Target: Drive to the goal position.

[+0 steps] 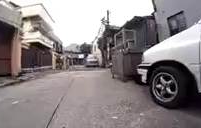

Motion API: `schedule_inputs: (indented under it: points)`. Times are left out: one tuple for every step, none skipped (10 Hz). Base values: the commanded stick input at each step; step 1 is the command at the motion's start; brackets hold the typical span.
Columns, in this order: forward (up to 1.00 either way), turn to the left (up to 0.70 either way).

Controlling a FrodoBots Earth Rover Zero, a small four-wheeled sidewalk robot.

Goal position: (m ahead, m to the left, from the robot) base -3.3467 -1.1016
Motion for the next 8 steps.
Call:
schedule_inputs:
  points:
    - [1.00, 0.00]
    - [1.00, 0.00]
    - [1.00, 0.00]
    - [1.00, 0.00]
    - [1.00, 0.00]
    - [1.00, 0.00]
    - [1.00, 0.00]
    - [1.00, 0.00]
